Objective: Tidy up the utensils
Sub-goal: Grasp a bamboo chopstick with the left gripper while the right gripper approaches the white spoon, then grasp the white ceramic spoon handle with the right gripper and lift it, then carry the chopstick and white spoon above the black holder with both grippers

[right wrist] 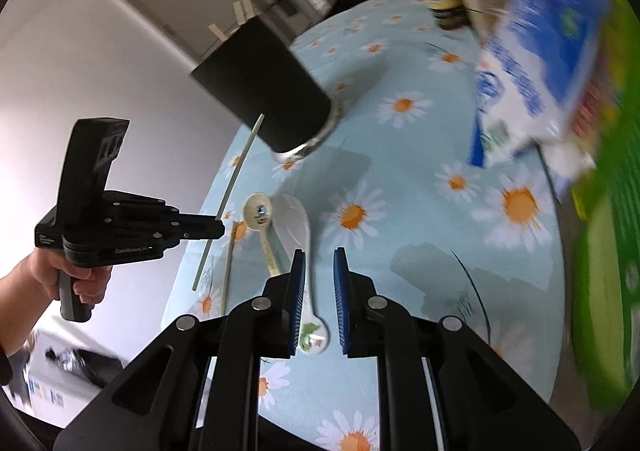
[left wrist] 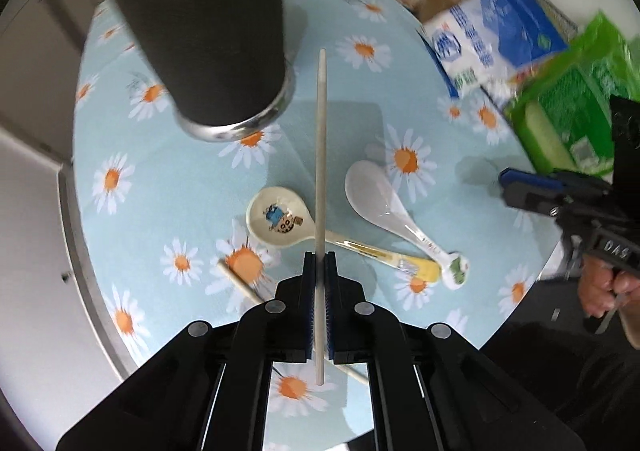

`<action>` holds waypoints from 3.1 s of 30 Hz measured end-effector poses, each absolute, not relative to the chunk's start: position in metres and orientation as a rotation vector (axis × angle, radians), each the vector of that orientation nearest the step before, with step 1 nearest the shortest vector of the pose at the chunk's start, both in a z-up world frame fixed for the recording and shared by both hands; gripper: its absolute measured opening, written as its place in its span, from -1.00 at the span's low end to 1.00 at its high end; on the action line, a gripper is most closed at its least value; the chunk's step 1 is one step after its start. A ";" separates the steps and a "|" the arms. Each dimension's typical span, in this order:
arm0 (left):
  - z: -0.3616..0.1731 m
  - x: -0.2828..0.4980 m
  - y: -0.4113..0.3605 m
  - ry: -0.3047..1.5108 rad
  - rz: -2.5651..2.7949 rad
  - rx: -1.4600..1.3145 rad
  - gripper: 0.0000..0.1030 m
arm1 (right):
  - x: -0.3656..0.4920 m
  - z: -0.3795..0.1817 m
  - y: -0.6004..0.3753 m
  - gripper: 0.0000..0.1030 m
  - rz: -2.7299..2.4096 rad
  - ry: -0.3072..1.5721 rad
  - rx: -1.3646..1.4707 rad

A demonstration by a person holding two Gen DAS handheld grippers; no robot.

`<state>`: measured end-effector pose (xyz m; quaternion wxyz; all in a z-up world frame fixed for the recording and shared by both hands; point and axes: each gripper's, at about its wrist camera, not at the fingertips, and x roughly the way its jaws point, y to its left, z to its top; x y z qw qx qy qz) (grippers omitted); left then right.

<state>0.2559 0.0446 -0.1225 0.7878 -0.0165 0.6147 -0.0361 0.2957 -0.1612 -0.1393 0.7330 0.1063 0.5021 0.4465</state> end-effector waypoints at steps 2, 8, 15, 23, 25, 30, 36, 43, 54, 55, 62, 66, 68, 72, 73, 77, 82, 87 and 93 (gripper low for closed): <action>-0.116 0.245 0.051 1.271 -0.030 -0.083 -0.93 | 0.301 -0.138 -0.158 -0.69 1.013 1.099 0.240; -0.092 0.201 0.049 1.132 0.113 -0.224 -0.94 | 0.317 -0.137 -0.139 -0.66 1.122 1.137 0.212; -0.085 0.160 0.051 1.006 0.218 -0.398 -0.94 | 0.328 -0.148 -0.113 -0.55 1.100 1.218 0.102; -0.077 0.129 0.060 0.838 0.229 -0.540 -0.94 | 0.343 -0.153 -0.080 -0.55 1.129 1.289 0.073; -0.076 0.125 0.058 0.821 0.237 -0.528 -0.94 | 0.346 -0.156 -0.070 -0.55 1.125 1.303 0.041; -0.082 0.117 0.057 0.802 0.225 -0.531 -0.94 | 0.344 -0.165 -0.054 -0.55 1.090 1.271 -0.110; -0.096 0.112 0.074 0.797 0.191 -0.610 -0.94 | 0.343 -0.175 -0.045 -0.55 1.099 1.323 -0.129; -0.104 0.117 0.082 0.806 0.103 -0.641 -0.94 | 0.347 -0.178 -0.043 -0.56 1.107 1.377 -0.121; -0.123 0.127 0.095 0.848 0.022 -0.665 -0.94 | 0.348 -0.182 -0.035 -0.89 1.094 1.405 -0.129; -0.125 0.128 0.096 0.851 0.014 -0.665 -0.94 | 0.347 -0.182 -0.035 -0.89 1.093 1.400 -0.135; -0.137 0.137 0.105 0.867 -0.033 -0.682 -0.94 | 0.342 -0.175 -0.034 -0.90 1.104 1.373 -0.173; -0.142 0.143 0.111 0.874 -0.047 -0.679 -0.94 | 0.345 -0.162 -0.043 -0.90 1.099 1.328 -0.136; -0.145 0.148 0.115 0.879 -0.063 -0.681 -0.94 | 0.346 -0.157 -0.047 -0.90 1.092 1.313 -0.116; -0.144 0.157 0.119 0.866 -0.093 -0.665 -0.94 | 0.343 -0.142 -0.058 -0.90 1.083 1.248 -0.059; -0.142 0.160 0.121 0.856 -0.102 -0.658 -0.94 | 0.343 -0.137 -0.061 -0.90 1.080 1.230 -0.047; -0.131 0.170 0.129 0.809 -0.133 -0.636 -0.94 | 0.340 -0.119 -0.069 -0.90 1.059 1.136 -0.002; -0.112 0.179 0.142 0.731 -0.173 -0.625 -0.94 | 0.336 -0.096 -0.069 -0.90 1.022 1.019 0.023; -0.090 0.190 0.148 0.671 -0.203 -0.572 -0.94 | 0.333 -0.068 -0.070 -0.90 1.000 0.896 0.068; -0.057 0.202 0.148 0.582 -0.249 -0.487 -0.94 | 0.331 -0.025 -0.069 -0.90 0.921 0.674 0.124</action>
